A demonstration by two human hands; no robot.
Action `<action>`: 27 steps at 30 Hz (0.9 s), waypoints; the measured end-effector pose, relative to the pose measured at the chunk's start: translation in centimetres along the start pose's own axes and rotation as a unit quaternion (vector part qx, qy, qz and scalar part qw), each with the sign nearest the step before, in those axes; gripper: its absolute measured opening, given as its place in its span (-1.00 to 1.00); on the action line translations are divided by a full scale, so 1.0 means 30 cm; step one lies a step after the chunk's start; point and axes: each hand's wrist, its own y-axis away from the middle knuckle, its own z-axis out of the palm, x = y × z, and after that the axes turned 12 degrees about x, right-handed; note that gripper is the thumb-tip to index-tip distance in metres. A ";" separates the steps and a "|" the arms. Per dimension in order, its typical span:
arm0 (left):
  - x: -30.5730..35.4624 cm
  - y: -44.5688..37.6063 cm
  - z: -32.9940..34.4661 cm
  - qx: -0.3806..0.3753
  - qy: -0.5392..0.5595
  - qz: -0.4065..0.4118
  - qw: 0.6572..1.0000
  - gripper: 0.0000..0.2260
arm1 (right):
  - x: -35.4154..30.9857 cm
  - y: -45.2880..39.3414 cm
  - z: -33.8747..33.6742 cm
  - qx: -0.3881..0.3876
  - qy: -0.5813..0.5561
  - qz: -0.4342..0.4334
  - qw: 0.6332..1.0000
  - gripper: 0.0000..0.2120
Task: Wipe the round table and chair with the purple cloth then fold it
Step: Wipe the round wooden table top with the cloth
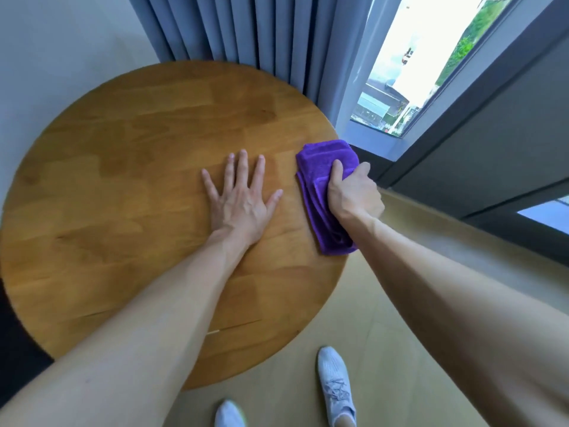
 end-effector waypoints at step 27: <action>-0.088 0.334 -0.138 -0.096 0.076 0.080 0.989 -0.37 | 0.180 0.498 -0.029 0.034 -0.207 0.197 0.958 -0.47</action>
